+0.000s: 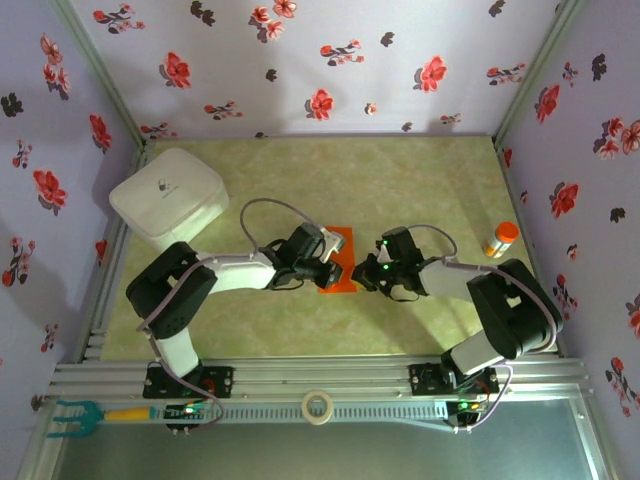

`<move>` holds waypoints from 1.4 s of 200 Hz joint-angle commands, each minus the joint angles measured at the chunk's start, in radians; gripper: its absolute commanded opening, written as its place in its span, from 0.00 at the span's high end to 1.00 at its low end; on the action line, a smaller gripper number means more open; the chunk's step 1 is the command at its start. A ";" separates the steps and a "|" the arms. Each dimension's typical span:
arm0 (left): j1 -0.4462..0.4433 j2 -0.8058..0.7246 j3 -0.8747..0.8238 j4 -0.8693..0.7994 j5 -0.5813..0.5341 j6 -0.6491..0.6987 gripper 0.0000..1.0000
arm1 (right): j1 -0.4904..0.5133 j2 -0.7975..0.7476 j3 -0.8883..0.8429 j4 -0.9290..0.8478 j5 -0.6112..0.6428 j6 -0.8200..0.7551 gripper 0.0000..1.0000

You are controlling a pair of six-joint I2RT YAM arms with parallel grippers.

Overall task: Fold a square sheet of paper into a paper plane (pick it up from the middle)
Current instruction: Fold the triangle a second time at the center of the table.

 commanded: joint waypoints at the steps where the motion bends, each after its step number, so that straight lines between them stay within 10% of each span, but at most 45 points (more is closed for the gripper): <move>1: 0.008 -0.017 0.006 -0.006 0.011 -0.001 0.97 | 0.020 0.033 0.055 -0.095 0.042 -0.064 0.99; 74: 0.036 0.023 0.058 -0.063 0.010 0.029 0.97 | 0.021 0.072 0.140 -0.418 0.217 -0.240 1.00; 280: 0.085 0.152 0.128 -0.133 0.056 0.063 0.94 | 0.021 0.066 0.174 -0.436 0.227 -0.262 1.00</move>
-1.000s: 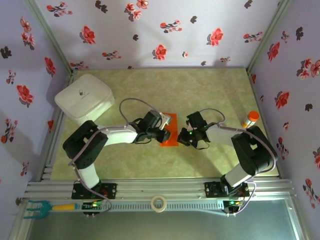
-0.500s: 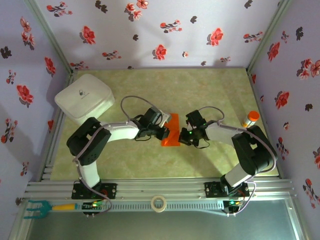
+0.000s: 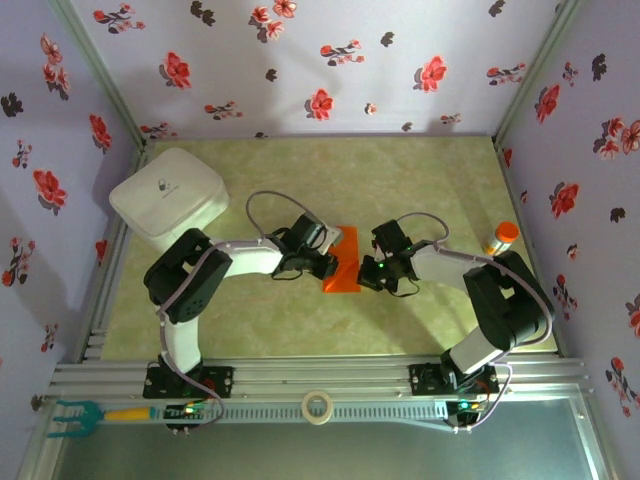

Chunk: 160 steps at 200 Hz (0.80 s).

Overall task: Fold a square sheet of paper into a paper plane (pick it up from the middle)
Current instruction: Fold the triangle a second time at the center of the table.

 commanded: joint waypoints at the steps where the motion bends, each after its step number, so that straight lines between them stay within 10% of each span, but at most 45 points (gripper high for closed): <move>1: 0.012 0.020 0.000 -0.012 0.040 -0.014 0.94 | 0.003 0.013 0.011 -0.065 0.044 -0.017 1.00; 102: 0.009 -0.014 -0.143 0.172 0.100 -0.434 0.95 | 0.003 -0.042 -0.086 0.221 -0.087 0.183 0.95; 160: 0.007 -0.030 -0.148 0.192 0.094 -0.459 0.95 | 0.003 -0.017 -0.085 0.265 -0.109 0.208 0.95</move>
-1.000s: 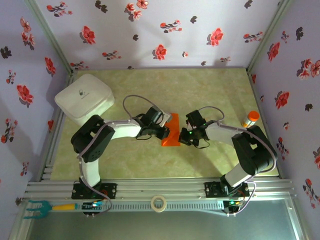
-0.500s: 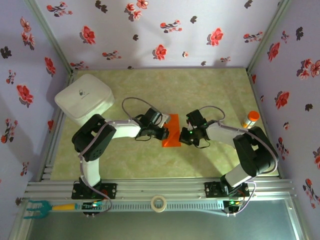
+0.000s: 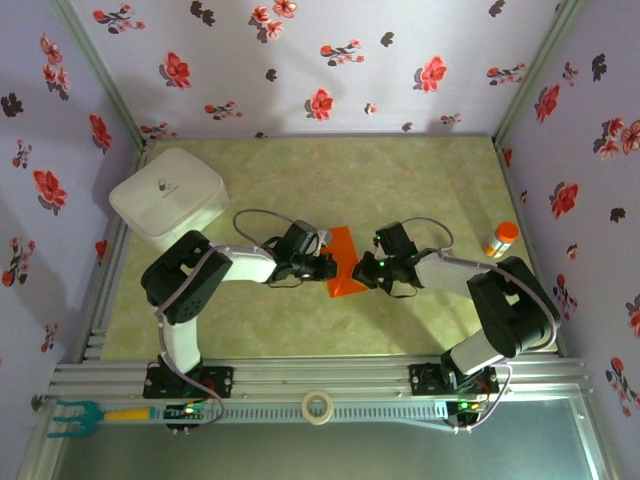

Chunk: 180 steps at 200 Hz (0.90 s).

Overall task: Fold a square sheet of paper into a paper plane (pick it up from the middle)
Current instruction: Fold the triangle a second time at the center of the table.

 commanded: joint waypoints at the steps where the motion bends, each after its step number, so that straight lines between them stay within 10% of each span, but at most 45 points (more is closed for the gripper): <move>1: 0.001 -0.015 -0.018 -0.022 0.004 -0.035 0.95 | 0.003 0.027 -0.003 0.046 -0.025 0.033 0.95; 180: 0.003 -0.039 0.112 -0.269 -0.124 0.237 0.92 | 0.003 0.079 0.016 -0.096 0.051 -0.052 1.00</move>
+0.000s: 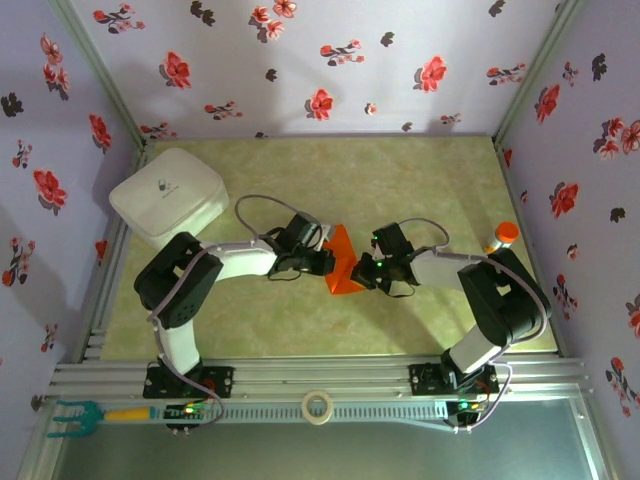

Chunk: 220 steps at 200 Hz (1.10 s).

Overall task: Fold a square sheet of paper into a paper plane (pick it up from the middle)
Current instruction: Fold the triangle a second time at the center of the table.

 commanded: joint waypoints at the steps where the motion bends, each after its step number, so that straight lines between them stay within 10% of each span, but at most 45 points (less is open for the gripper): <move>1: 0.003 0.008 0.017 -0.052 -0.027 0.038 0.92 | 0.003 0.010 0.001 -0.100 0.050 -0.028 1.00; 220: 0.003 0.025 -0.003 0.033 -0.002 0.065 0.90 | 0.003 0.003 0.002 -0.115 0.052 -0.035 1.00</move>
